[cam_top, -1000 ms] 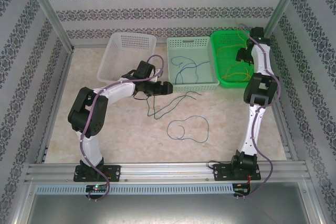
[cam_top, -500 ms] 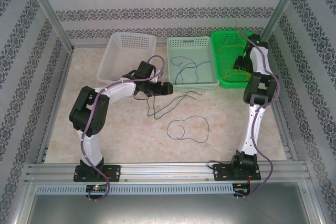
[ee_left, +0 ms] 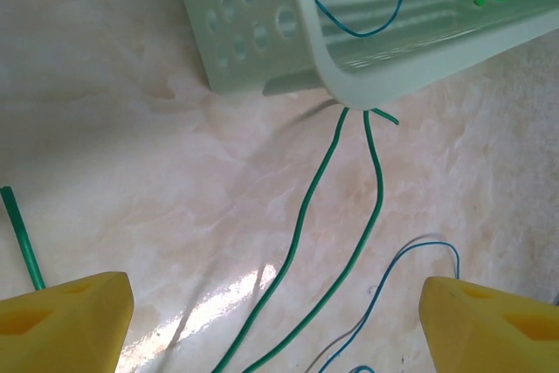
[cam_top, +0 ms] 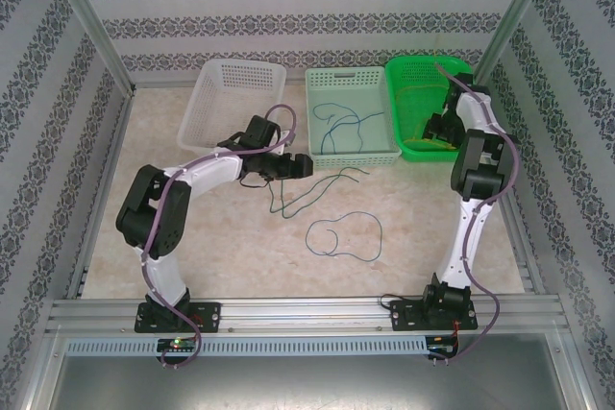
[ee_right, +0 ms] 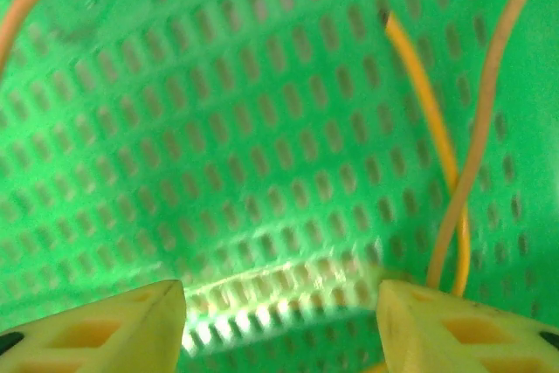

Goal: Untangle the cables

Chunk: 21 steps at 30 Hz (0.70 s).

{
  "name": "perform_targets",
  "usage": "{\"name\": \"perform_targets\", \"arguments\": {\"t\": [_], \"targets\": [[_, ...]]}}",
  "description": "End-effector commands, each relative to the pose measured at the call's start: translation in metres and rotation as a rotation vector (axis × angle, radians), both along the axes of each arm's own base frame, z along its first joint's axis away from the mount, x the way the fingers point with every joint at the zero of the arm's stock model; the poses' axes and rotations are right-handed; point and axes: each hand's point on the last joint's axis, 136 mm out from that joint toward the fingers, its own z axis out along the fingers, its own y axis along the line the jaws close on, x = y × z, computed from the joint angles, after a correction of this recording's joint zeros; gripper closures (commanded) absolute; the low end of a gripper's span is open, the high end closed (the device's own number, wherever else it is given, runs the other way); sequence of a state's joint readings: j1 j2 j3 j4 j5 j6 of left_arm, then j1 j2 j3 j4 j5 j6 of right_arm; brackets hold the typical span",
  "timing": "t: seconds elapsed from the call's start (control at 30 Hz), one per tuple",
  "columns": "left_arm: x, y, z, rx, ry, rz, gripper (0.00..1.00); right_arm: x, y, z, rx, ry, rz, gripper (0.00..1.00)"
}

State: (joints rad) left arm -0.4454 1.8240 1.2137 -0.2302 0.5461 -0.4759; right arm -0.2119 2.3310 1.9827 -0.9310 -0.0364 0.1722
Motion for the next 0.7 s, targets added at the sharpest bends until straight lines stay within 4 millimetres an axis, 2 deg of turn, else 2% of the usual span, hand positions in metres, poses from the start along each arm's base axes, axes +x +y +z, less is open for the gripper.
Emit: {"name": "perform_targets", "arguments": {"t": [0.0,0.13,0.23,0.27,0.33,0.43,0.57,0.67], "targets": [[-0.001,-0.002,0.017,-0.008,-0.059,-0.017,0.14,0.017,0.029,0.076,-0.074,-0.193,0.104,0.3],[-0.007,0.0,0.018,0.006,-0.073,-0.036,0.14,0.013,0.048,0.137,-0.065,-0.336,0.125,0.25],[-0.012,0.0,0.015,0.025,-0.074,-0.053,0.14,-0.004,0.061,0.162,-0.035,-0.381,0.134,0.23],[-0.016,-0.001,0.013,0.028,-0.07,-0.065,0.14,-0.012,0.067,0.164,-0.018,-0.383,0.137,0.23],[-0.022,-0.004,0.009,0.038,-0.061,-0.091,0.14,-0.032,0.084,0.166,0.029,-0.382,0.154,0.23],[-0.041,-0.015,0.003,0.069,-0.058,-0.176,0.15,-0.073,0.115,0.153,0.104,-0.336,0.17,0.27],[-0.06,-0.023,-0.007,0.122,-0.056,-0.247,0.15,-0.138,0.154,0.118,0.2,-0.236,0.154,0.32],[-0.063,-0.024,-0.009,0.102,-0.052,-0.234,0.15,-0.18,0.165,0.097,0.163,-0.196,0.153,0.32]]}}
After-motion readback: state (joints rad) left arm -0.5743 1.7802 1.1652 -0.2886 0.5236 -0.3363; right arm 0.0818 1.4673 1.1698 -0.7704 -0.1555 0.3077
